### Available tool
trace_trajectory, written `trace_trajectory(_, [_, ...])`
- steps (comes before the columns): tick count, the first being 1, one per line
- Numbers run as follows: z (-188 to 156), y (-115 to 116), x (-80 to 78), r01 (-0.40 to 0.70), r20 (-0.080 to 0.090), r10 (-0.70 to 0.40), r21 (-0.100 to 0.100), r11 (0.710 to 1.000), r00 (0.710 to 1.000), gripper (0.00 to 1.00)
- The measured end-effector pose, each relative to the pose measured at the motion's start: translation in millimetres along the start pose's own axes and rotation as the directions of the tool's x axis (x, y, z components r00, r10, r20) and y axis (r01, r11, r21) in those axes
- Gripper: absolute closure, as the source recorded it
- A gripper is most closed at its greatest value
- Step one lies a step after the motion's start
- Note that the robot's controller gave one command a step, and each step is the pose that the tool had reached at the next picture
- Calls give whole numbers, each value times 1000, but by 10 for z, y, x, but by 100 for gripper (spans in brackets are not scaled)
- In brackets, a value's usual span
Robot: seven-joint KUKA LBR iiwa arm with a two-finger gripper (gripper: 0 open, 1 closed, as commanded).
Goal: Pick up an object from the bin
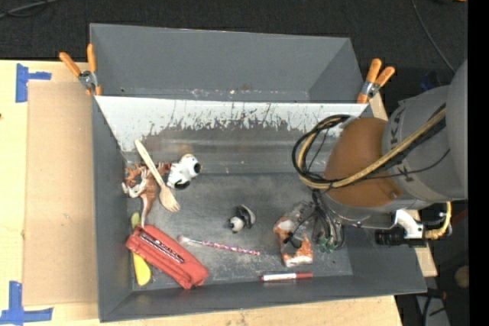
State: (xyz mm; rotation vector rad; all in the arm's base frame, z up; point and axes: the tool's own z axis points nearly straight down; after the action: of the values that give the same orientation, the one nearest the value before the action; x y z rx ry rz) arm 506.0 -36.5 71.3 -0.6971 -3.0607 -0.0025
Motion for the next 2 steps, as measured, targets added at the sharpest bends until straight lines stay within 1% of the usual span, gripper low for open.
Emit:
trace_trajectory(1, [0,1,0,1,0,-1,0,1000,1000,100])
trace_trajectory(2, [-289,-9,17,2,-4,-2,2,1000,1000,100])
